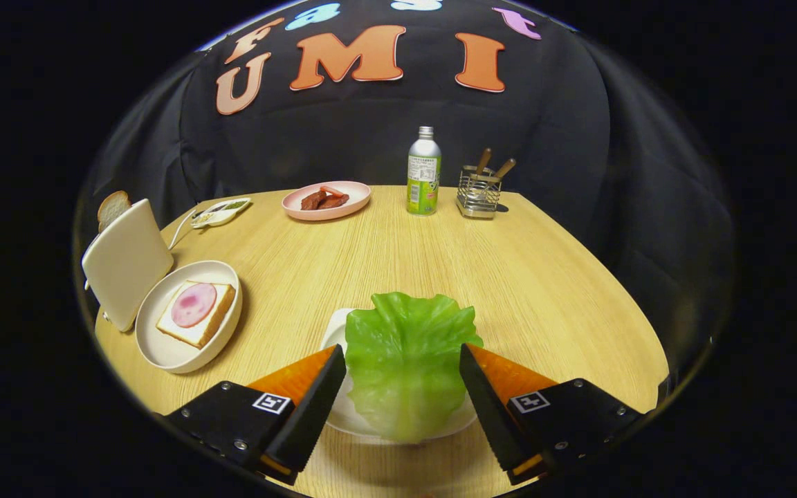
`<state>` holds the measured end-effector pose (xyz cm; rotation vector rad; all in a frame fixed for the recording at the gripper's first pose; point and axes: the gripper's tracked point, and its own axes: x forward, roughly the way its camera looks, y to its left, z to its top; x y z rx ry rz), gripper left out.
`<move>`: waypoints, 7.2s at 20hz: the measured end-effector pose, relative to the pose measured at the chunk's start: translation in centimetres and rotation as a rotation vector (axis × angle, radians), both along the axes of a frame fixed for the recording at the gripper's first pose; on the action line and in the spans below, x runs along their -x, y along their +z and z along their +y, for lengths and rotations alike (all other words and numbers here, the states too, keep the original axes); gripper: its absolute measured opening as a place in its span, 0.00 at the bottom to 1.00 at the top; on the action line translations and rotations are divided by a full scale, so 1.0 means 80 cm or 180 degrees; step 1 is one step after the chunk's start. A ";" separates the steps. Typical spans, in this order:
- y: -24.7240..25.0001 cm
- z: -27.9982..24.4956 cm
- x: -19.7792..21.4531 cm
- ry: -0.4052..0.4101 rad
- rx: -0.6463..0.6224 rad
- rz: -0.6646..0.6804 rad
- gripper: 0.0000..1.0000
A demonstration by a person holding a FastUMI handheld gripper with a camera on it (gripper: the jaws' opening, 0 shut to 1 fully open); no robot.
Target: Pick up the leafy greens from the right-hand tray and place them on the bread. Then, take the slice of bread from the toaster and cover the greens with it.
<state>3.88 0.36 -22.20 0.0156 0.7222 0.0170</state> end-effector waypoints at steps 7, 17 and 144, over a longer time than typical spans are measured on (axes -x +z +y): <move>-0.024 0.002 0.005 -0.0027 -0.0042 0.0191 0.99; -0.036 -0.001 0.007 -0.0099 -0.0094 0.0302 0.94; 0.269 0.558 -0.067 0.1118 -0.0439 -0.0712 0.12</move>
